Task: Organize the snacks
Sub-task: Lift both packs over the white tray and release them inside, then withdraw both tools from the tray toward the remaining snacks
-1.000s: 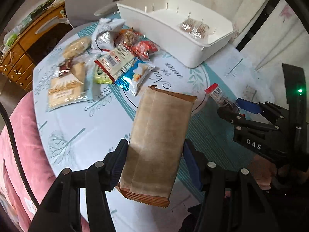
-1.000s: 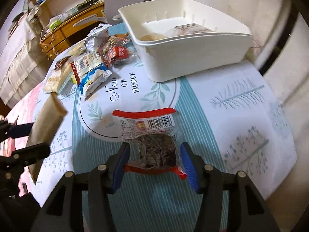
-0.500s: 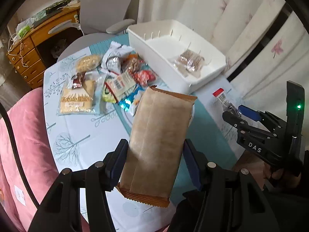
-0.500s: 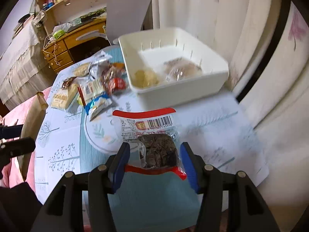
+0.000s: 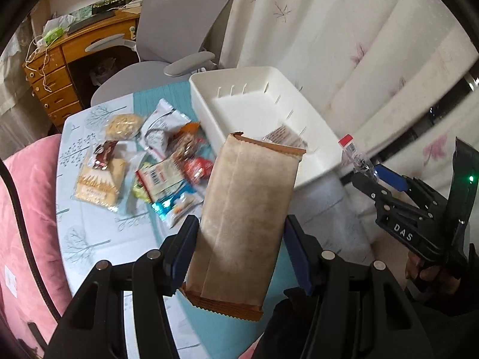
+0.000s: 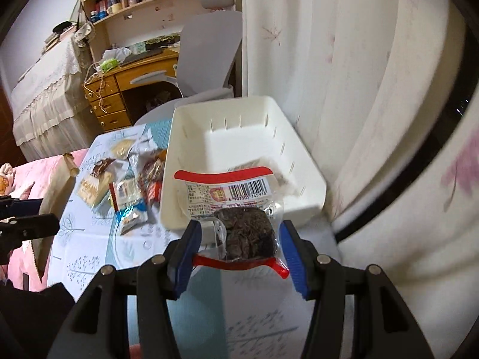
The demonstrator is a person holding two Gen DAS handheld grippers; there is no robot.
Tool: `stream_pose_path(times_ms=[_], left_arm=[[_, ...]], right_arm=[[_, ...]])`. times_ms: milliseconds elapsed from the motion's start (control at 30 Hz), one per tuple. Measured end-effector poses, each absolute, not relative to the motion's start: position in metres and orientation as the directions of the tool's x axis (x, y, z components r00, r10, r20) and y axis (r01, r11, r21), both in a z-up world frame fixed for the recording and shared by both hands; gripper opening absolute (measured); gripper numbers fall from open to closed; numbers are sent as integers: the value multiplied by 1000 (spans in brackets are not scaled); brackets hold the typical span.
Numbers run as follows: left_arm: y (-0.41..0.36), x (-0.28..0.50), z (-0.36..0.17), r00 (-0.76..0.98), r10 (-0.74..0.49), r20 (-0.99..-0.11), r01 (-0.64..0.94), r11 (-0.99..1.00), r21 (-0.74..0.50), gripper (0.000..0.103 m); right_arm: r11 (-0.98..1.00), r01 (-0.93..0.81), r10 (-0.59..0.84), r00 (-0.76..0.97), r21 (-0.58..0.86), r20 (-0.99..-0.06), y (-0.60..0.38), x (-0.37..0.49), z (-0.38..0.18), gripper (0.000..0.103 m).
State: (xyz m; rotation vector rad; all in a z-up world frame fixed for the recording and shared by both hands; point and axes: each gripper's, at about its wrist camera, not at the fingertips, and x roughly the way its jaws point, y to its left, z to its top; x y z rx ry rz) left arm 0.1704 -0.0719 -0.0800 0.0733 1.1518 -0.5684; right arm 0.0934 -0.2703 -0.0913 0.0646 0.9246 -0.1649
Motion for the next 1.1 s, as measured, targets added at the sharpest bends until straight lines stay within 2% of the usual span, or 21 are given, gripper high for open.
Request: stream_pose_path(times_ms=[400, 800, 833, 867, 900, 967, 1100], left_arm=[[-163, 216, -92, 296, -365, -883, 357, 899, -252, 57], [-202, 248, -107, 350, -370, -860, 233, 924, -302, 58], [-202, 248, -107, 360, -372, -856, 229, 924, -306, 64], [-201, 248, -106, 368, -374, -851, 227, 924, -308, 79], [-201, 247, -105, 378, -372, -848, 222, 925, -307, 85], [-200, 245, -103, 395, -366, -843, 216, 928, -302, 86], [-193, 242, -106, 391, -359, -847, 188, 932, -309, 86]], right_arm=[[1000, 13, -14, 593, -8, -805, -334, 146, -83, 55], [989, -150, 80, 599, -14, -797, -349, 180, -84, 55], [987, -160, 87, 601, -13, -794, -348, 181, -85, 55], [986, -164, 92, 603, -11, -792, -348, 183, -85, 56], [987, -162, 93, 606, -8, -790, -350, 184, -86, 56], [991, -130, 65, 602, -18, -796, -351, 189, -89, 60], [996, -92, 70, 553, 23, -831, -360, 197, -99, 61]])
